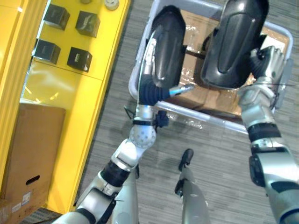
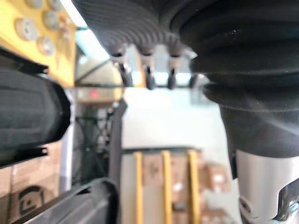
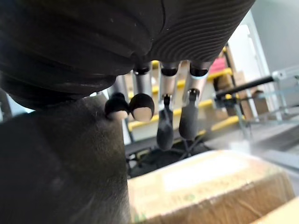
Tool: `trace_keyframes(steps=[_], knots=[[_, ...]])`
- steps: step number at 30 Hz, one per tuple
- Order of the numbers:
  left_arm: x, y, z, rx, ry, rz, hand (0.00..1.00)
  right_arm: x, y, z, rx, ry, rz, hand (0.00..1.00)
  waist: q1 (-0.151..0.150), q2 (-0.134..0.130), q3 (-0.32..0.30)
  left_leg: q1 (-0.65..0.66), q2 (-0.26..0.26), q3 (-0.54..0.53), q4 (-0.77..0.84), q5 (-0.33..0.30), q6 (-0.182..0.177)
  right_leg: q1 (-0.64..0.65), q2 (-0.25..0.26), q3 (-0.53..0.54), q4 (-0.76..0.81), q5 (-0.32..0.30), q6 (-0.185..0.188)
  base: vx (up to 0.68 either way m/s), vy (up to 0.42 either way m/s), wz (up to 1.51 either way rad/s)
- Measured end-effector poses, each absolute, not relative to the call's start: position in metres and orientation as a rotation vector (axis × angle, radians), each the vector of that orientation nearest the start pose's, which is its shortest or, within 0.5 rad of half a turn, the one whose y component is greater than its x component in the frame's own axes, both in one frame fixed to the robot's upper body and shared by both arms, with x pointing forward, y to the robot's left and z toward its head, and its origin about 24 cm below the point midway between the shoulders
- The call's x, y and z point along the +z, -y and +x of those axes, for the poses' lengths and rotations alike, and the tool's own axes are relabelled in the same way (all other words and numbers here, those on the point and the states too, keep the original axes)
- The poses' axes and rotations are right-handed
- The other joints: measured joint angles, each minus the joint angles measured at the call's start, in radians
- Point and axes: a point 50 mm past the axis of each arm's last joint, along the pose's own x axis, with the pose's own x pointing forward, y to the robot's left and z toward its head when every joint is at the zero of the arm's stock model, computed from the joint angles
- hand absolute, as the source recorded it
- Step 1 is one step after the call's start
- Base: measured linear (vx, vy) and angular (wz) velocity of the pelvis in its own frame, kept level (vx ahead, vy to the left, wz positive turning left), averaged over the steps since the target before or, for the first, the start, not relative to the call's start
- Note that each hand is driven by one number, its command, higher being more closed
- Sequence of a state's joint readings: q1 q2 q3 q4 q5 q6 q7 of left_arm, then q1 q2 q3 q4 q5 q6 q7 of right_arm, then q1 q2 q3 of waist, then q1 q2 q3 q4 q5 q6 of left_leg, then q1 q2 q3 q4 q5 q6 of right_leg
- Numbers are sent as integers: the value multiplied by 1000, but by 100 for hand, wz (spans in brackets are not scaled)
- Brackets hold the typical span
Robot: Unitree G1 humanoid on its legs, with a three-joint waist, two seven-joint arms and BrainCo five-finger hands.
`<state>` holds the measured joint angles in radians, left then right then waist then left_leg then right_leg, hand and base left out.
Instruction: Walk over and take plastic housings, then place them on the shelf
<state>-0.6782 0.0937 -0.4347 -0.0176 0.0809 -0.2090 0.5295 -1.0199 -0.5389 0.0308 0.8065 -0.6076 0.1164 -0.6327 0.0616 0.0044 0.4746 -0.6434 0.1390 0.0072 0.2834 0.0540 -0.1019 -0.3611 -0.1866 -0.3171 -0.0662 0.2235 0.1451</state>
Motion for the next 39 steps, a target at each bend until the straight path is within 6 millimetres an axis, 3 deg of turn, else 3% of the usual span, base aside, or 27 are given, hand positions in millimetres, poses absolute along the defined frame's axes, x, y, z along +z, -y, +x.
trace_keyframes(steps=[6,8,13,17,21,30,39], knots=[[235,-27,323,-111,783,102,0,247,243,387,-824,436,-957,100,-22,-45,-2,23,5,9,-2,1,-1,11,1,16,6,-2,-3,-1,3,-4],[236,-25,335,-99,739,121,0,249,239,387,-823,447,-935,100,-25,-49,-2,26,6,12,-2,1,-2,11,1,17,6,-2,-3,-2,-3,-5],[240,-32,359,-50,647,149,0,257,227,386,-813,488,-893,100,-40,-56,-1,32,10,22,-3,1,-2,11,2,23,7,1,-4,5,-5,-3],[244,-37,378,-12,562,148,0,259,217,388,-794,500,-867,100,-52,-89,-2,48,14,37,-3,1,-2,13,2,41,8,1,-4,16,-6,-10],[254,-45,389,31,533,152,0,269,205,390,-779,533,-834,100,-73,-101,-1,51,23,42,5,-5,-8,13,9,48,11,3,-7,-2,-11,-7],[254,-66,405,86,435,114,0,270,192,393,-739,545,-813,100,-77,-119,4,64,49,58,8,-12,-15,10,31,73,11,6,-13,-1,-29,-10],[270,-51,407,-125,375,-105,0,280,171,395,-649,598,-842,100,-81,-124,5,64,51,59,8,-14,-18,10,33,73,9,7,-13,1,-4,0]])
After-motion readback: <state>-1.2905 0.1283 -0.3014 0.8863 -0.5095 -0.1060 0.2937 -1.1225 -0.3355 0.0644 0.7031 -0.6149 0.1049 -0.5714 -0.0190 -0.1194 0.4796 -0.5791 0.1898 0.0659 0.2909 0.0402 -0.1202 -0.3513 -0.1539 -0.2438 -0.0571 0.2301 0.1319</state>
